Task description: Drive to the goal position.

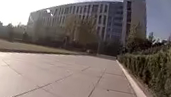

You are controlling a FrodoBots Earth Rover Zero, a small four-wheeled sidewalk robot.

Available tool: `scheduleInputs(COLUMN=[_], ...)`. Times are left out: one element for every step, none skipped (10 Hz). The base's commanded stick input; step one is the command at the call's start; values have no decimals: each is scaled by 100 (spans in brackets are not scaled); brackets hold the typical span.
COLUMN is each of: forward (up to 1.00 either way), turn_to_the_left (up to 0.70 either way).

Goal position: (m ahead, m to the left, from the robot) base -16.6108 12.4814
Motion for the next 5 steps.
scheduleInputs(forward=[4, 4, 4, 4, 4], turn_to_the_left=[0, 0, 0, 0, 0])
